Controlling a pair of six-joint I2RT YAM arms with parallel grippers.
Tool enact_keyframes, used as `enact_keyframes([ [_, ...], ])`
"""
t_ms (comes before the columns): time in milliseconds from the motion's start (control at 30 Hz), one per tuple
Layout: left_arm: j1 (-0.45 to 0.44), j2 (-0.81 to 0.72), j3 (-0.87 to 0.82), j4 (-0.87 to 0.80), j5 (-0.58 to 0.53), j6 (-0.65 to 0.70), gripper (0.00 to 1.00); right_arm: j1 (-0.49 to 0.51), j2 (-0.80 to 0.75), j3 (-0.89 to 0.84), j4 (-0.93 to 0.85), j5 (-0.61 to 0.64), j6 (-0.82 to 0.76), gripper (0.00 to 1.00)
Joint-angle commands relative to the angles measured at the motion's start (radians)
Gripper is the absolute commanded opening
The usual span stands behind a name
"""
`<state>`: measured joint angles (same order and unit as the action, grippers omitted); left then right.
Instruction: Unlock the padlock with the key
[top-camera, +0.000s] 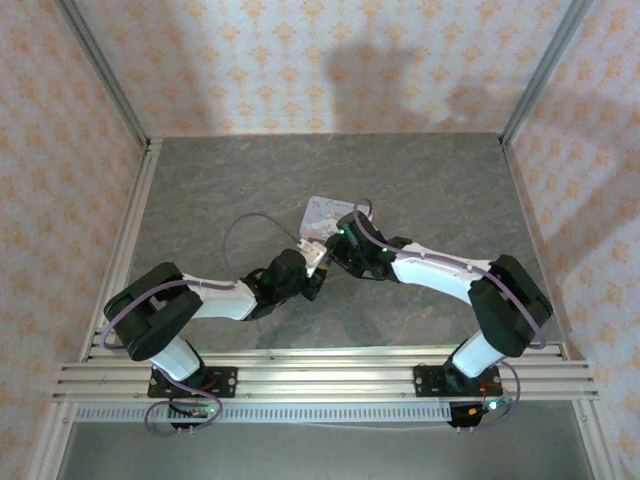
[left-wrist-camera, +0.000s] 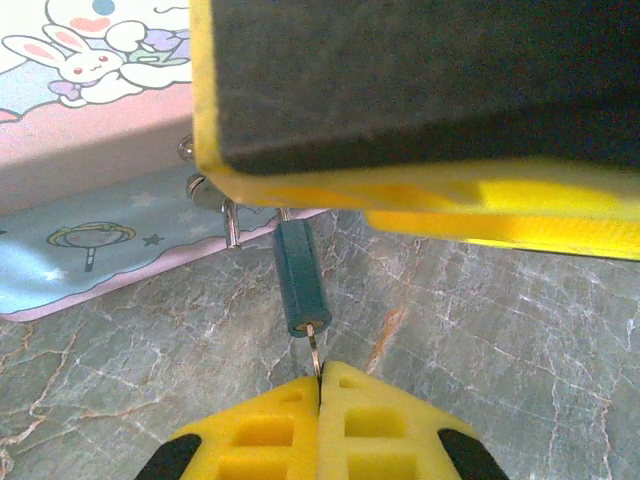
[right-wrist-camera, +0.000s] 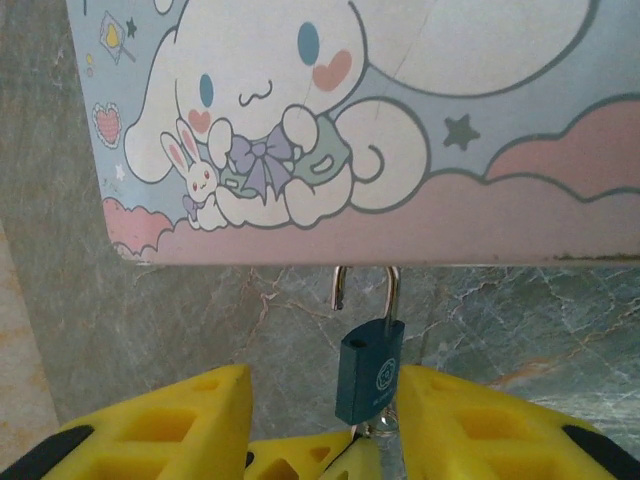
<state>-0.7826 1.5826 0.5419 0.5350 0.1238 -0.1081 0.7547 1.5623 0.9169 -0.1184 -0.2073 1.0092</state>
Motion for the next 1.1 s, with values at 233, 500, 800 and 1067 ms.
enact_keyframes([
  [233,0.012,0.000,0.011,0.054,0.011,-0.018,0.00,0.015,0.040,-0.004,-0.021,0.003,-0.004,0.43],
  [500,0.011,0.001,-0.009,0.086,0.023,-0.028,0.00,0.015,0.089,0.013,-0.014,0.009,0.002,0.36],
  [800,0.012,-0.004,-0.023,0.091,0.024,-0.020,0.00,0.015,0.120,0.036,-0.036,0.016,-0.014,0.26],
  [1067,0.012,-0.009,-0.036,0.100,0.024,-0.013,0.00,0.015,0.139,0.051,-0.052,0.026,-0.032,0.10],
])
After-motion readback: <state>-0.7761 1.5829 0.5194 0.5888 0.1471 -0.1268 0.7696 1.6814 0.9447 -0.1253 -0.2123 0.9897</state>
